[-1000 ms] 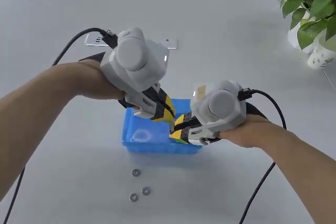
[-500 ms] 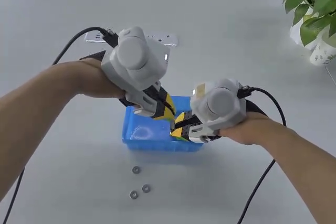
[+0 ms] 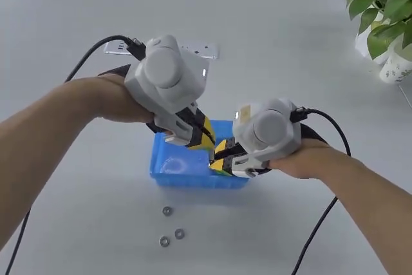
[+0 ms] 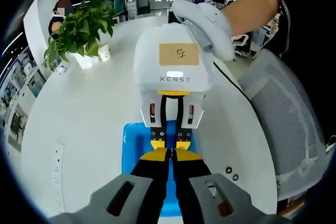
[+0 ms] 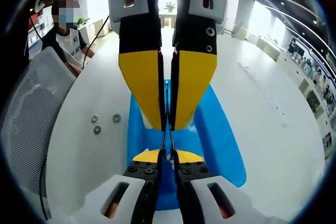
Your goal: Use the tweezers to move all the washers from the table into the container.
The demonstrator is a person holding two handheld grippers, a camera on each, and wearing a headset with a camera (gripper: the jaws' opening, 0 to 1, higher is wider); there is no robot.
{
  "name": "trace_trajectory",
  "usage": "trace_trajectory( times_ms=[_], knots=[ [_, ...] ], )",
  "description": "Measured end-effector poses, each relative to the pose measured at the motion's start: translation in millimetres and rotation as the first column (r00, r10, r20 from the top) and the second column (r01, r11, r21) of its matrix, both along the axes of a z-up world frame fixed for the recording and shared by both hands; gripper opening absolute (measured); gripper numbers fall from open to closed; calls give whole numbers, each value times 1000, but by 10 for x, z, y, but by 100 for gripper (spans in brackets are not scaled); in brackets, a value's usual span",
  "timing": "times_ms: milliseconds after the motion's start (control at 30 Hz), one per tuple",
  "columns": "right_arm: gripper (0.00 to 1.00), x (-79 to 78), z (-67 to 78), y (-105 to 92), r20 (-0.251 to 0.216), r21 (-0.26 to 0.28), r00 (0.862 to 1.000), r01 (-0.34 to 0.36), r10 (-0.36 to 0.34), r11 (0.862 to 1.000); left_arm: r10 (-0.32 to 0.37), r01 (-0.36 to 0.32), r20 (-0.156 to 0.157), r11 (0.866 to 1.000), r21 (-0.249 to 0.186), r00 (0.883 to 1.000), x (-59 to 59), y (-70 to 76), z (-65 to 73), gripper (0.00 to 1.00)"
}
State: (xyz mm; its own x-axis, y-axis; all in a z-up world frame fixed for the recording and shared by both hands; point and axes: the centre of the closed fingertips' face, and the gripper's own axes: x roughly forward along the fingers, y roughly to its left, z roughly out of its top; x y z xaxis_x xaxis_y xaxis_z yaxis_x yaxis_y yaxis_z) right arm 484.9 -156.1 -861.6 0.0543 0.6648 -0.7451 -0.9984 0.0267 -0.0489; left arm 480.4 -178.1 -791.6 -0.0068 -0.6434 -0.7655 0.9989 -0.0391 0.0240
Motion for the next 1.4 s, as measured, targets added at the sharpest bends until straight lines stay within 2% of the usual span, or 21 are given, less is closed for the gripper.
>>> trace_trajectory(
  times_ms=[333,633,867,1167,1400],
  knots=[
    [11,8,74,7,14,1,1000,-4,4,1000,1,-1,9,1000,1,1000,-3,7,79,6],
    [11,-18,212,25,25,16,1000,-5,4,1000,4,-4,18,1000,4,1000,-31,29,208,6],
    [11,-80,332,53,27,26,1000,-11,10,1000,10,-10,21,1000,5,1000,-92,70,332,6],
    [11,-165,489,102,53,33,998,-27,25,999,17,-17,28,1000,16,999,-172,108,482,6],
    [11,-277,559,120,60,35,998,-35,33,999,21,-22,35,999,23,999,-296,130,557,6]
  ],
)
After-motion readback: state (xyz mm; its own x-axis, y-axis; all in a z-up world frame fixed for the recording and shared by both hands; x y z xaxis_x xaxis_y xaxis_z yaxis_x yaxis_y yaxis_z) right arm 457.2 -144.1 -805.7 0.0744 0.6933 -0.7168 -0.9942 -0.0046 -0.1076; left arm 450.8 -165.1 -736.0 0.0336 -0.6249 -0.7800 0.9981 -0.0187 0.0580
